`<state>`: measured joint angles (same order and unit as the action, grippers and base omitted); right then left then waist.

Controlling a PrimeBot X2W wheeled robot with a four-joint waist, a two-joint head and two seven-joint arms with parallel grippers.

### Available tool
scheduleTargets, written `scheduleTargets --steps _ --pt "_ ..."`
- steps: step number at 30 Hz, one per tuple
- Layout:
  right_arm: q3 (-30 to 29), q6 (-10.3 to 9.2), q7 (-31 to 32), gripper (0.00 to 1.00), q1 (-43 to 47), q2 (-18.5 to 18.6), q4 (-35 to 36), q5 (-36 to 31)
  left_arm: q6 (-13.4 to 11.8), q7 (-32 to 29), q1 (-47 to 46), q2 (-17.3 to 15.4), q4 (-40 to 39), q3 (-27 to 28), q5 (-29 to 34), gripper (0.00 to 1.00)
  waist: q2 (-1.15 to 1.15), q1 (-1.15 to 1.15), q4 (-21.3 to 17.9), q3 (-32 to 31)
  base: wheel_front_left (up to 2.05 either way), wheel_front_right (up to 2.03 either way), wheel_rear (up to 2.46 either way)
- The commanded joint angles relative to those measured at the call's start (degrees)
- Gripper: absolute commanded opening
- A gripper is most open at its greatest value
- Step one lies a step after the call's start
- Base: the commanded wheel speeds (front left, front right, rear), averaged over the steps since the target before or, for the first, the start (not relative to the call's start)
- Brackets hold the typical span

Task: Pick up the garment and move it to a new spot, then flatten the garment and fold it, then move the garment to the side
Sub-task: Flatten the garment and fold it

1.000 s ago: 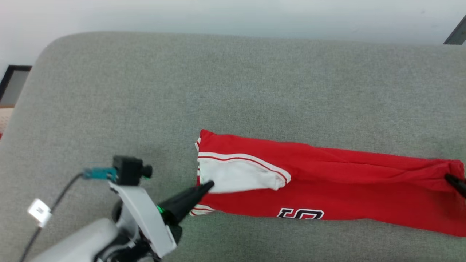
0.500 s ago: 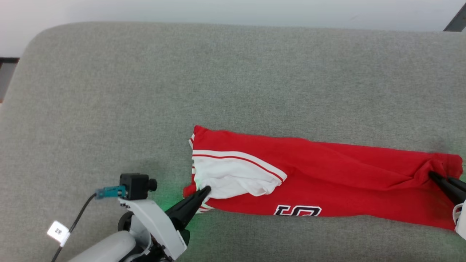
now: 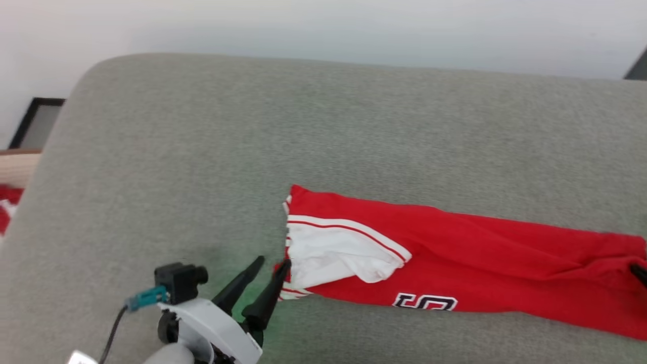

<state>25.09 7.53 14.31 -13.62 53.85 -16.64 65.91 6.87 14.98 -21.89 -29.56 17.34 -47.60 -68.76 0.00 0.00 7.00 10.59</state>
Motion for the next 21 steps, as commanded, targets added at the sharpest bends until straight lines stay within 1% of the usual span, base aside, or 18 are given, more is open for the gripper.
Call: scheduleTargets --steps 1,2,6,9,13,18,19,20,21 --pt "-0.61 -0.09 1.00 1.00 0.86 -0.50 -0.77 0.92 -0.88 0.21 1.64 0.95 0.07 2.08 2.06 1.00 0.00 0.00 1.94 -0.82 0.00 0.00 0.00" --pt "-0.89 -0.09 2.45 1.00 1.30 -0.71 -1.64 1.60 -1.61 0.22 2.88 2.09 0.21 4.85 4.38 1.00 0.00 0.00 2.55 -0.89 0.00 0.00 0.00" --pt "-1.72 -0.09 6.93 1.00 1.27 -1.72 -4.82 2.43 -2.55 0.22 8.03 6.81 0.76 13.86 14.66 1.00 0.00 0.00 4.58 -0.84 0.00 0.00 0.00" --pt "-2.27 -0.09 9.26 1.00 0.45 -2.98 -7.01 2.16 -2.26 0.23 10.80 10.38 0.59 19.72 22.78 1.00 0.00 0.00 5.84 -0.73 0.00 0.00 0.00" --pt "-2.47 -0.09 12.20 1.00 -0.23 -5.05 -9.19 1.12 -2.02 0.23 13.32 13.58 -0.54 26.17 34.48 1.00 0.00 0.00 6.67 -0.72 0.00 0.00 0.00" --pt "-2.92 -0.08 14.21 1.00 -1.37 -7.92 -11.10 -0.74 -1.34 0.23 15.53 17.23 -5.22 34.06 47.37 1.00 0.00 0.00 6.80 -0.75 0.00 0.00 0.00" --pt "-2.96 -0.07 14.62 0.78 -1.48 -8.45 -11.18 -0.92 -1.07 0.23 15.86 17.62 -6.28 35.01 49.66 1.00 0.00 0.00 6.72 -0.77 0.00 0.00 0.00" --pt "-3.06 -0.04 14.97 0.45 -1.56 -9.05 -11.21 -0.96 -0.76 0.23 16.41 18.12 -6.91 35.84 51.64 1.00 0.00 0.00 6.55 -0.78 0.00 0.00 0.00" --pt "-3.06 -0.03 15.56 0.32 -1.85 -9.49 -11.22 -1.07 -0.57 0.22 16.76 18.40 -7.49 36.62 53.38 1.00 0.00 0.00 6.29 -0.76 0.00 0.00 0.00"
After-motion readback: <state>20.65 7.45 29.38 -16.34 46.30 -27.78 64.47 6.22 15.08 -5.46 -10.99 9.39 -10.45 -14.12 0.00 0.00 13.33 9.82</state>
